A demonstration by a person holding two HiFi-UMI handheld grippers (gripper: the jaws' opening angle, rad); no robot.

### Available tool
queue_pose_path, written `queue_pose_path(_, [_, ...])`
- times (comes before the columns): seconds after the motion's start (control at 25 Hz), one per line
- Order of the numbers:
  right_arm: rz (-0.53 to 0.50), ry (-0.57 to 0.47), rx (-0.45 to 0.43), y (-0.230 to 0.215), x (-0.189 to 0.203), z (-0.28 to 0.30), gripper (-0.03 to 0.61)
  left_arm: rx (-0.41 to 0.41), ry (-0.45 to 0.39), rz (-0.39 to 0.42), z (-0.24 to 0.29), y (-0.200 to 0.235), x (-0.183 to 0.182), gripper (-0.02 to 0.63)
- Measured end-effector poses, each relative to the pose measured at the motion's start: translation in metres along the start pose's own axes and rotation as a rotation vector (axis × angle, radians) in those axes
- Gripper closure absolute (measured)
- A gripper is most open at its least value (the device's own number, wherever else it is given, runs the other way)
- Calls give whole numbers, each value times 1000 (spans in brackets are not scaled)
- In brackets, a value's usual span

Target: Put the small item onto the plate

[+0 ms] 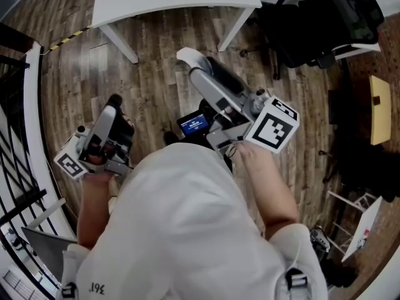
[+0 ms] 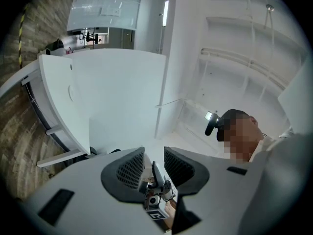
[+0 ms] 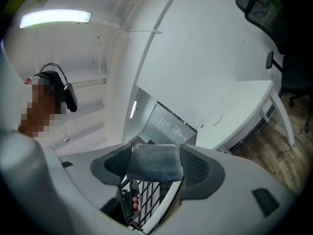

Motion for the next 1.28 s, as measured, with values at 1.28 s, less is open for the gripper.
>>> queue_pose_path(1.28, [26, 42, 34, -7, 8, 8, 276, 3, 49, -45, -5, 7, 18, 505])
Point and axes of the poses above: the fingertips, and each gripper's own axes: z forward along the fingers, y to its left, x out of its underside, the point moved 6 cm from there along -z, backward along the fingers, and after that the axes turned 13 degrees about z, right-handed, at the moved point
